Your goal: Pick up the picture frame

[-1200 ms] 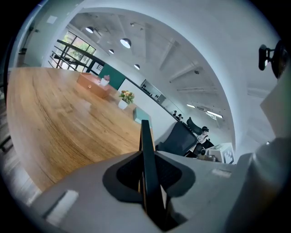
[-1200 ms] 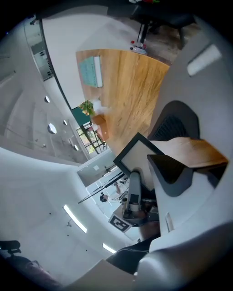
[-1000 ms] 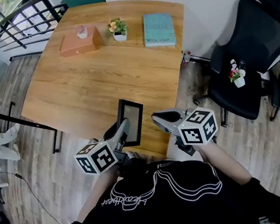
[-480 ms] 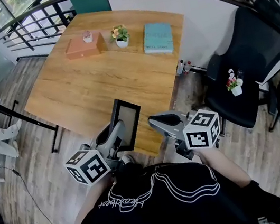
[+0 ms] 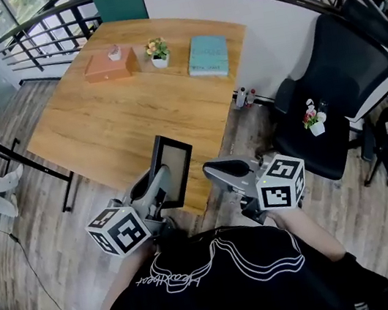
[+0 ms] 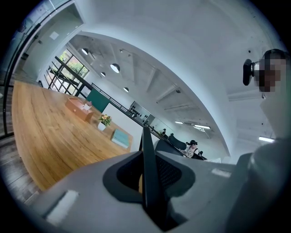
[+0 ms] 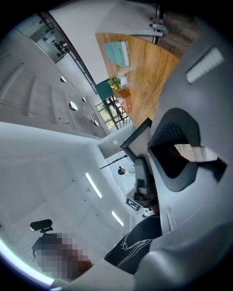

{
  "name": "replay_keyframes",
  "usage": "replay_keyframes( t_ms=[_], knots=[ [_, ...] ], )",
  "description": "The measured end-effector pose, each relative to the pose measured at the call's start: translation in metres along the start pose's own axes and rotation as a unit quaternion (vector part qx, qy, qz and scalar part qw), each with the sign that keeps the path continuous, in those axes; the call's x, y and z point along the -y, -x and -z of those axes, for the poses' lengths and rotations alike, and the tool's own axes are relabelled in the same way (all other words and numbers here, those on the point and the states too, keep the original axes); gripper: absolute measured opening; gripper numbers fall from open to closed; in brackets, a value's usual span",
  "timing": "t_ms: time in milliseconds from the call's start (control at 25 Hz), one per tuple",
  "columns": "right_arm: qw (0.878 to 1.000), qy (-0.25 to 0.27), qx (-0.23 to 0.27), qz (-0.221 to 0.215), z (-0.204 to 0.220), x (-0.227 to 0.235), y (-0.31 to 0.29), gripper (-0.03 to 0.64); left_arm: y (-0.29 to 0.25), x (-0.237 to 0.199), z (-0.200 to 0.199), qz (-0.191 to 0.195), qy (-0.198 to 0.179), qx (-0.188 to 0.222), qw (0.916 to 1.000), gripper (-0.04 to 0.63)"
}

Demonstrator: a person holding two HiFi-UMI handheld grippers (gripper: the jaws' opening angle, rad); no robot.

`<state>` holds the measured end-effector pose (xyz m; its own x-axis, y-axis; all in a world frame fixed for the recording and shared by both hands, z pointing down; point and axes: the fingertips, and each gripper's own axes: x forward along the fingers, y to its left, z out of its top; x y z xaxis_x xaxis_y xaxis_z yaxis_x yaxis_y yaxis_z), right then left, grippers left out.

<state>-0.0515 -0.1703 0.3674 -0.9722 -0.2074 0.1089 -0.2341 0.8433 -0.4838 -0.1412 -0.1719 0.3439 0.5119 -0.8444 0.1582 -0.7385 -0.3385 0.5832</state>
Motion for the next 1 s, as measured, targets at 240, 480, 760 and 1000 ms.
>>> replay_keyframes(
  t_ms=[240, 480, 760, 1000],
  knots=[
    [1.000, 0.011, 0.008, 0.009, -0.005, 0.003, 0.019, 0.025, -0.009, 0.013, 0.004, 0.004, -0.005, 0.003, 1.0000, 0.066],
    [1.000, 0.021, 0.003, 0.011, -0.004, 0.004, 0.023, 0.025, -0.010, 0.016, 0.004, -0.001, -0.008, 0.006, 1.0000, 0.066],
    [0.999, 0.027, -0.007, 0.015, -0.001, 0.010, 0.028, 0.025, -0.018, 0.016, 0.007, -0.003, 0.004, 0.009, 0.9999, 0.066],
    [0.999, 0.037, -0.014, 0.022, -0.002, 0.012, 0.028, 0.025, -0.019, 0.019, 0.007, -0.003, 0.007, 0.007, 0.9999, 0.066]
  ],
)
